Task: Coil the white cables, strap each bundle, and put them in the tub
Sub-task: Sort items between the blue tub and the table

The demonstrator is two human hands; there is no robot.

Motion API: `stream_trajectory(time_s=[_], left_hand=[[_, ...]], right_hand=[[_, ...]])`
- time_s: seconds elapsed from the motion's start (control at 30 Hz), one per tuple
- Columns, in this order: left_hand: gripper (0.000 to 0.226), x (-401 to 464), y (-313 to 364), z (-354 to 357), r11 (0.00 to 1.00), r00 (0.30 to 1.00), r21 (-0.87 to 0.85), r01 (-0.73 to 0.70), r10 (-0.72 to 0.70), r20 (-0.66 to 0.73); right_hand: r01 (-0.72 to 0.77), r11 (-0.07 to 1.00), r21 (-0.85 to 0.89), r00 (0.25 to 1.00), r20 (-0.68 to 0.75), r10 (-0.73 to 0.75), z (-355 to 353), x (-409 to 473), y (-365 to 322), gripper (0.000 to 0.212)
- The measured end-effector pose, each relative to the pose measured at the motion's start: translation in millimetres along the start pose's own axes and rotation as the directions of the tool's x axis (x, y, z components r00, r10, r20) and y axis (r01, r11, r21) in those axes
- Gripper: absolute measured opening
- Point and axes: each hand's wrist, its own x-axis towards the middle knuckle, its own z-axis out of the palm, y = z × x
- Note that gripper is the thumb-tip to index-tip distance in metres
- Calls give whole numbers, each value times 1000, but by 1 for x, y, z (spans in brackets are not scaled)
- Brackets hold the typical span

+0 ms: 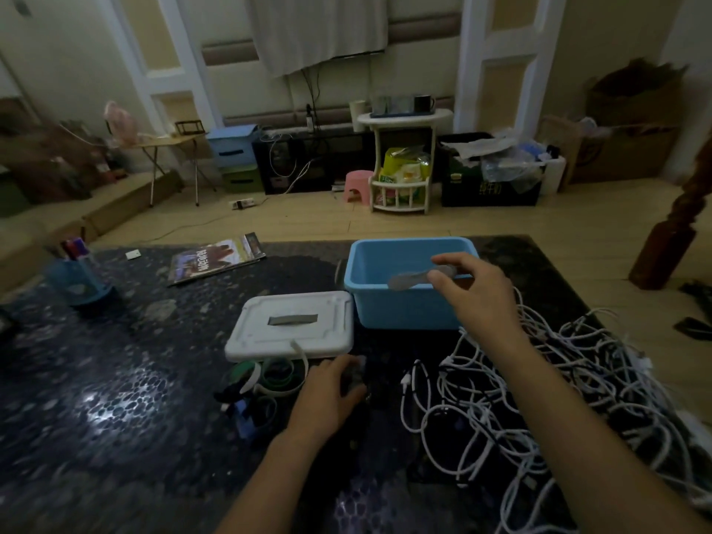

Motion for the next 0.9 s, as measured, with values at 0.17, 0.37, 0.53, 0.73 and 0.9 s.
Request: stream_trajectory(time_s=[0.17, 0.37, 0.53, 0.73, 0.9], left_hand=[[33, -5, 3, -11, 983, 995, -158, 94, -86, 56], [25, -11, 5, -17, 966, 988, -209, 155, -146, 55], [24, -11, -2, -20, 939, 980, -280, 198, -191, 55], [24, -13, -2, -22, 923, 973, -311, 229, -225, 47], [24, -15, 2, -24, 920, 972, -317, 231, -232, 36]], right_hand=[[23, 1000, -6, 998, -55, -23, 7, 3, -1, 21], [-67, 994, -88, 995, -79, 60, 16, 67, -4, 44], [24, 881, -472, 1000, 4, -25, 30, 58, 2, 39], [257, 872, -417, 924, 370, -96, 63, -25, 24, 13], [132, 755, -642, 869, 442, 223, 87, -31, 55, 28]])
